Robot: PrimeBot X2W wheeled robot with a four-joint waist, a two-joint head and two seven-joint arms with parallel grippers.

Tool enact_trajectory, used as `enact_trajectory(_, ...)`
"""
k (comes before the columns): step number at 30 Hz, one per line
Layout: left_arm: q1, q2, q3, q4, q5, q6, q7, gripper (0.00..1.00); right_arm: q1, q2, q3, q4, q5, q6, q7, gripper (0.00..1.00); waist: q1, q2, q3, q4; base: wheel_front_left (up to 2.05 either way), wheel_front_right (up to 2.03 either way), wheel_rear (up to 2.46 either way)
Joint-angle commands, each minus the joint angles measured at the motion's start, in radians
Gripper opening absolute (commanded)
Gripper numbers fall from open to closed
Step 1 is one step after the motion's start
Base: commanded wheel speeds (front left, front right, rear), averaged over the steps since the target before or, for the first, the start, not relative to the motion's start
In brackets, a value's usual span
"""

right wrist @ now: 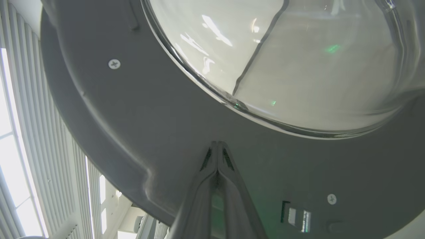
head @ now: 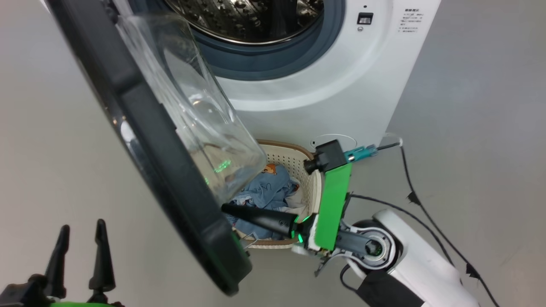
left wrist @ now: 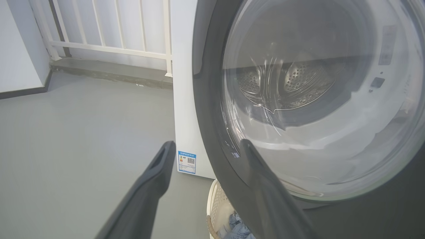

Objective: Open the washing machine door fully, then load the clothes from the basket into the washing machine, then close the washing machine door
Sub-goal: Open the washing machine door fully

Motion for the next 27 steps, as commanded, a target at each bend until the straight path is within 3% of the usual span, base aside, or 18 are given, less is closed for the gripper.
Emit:
enact_trajectory(1, -0.016, 0.014, 0.022, -0.03, -0.006, -0.002, -0.006, 1.0, 0.006, 0.037, 0.034, -0.036, 0.017, 0.002, -0.014, 0.0, 0.0, 0.0, -0.007, 0.007, 0.0, 0.0, 0.0)
enact_trajectory(15, -0.004, 0.007, -0.024, -0.038, -0.001, -0.002, -0.006, 1.0, 0.014, 0.037, 0.187, -0.037, 0.112, 0.002, -0.151, 0.0, 0.0, 0.0, -0.06, 0.039, 0.0, 0.0, 0.0)
enact_trajectory(27, 0.002, 0.005, -0.019, -0.038, -0.003, -0.002, -0.006, 1.0, 0.017, 0.037, 0.22, -0.002, 0.124, 0.002, -0.244, 0.0, 0.0, 0.0, -0.088, 0.041, 0.0, 0.0, 0.0)
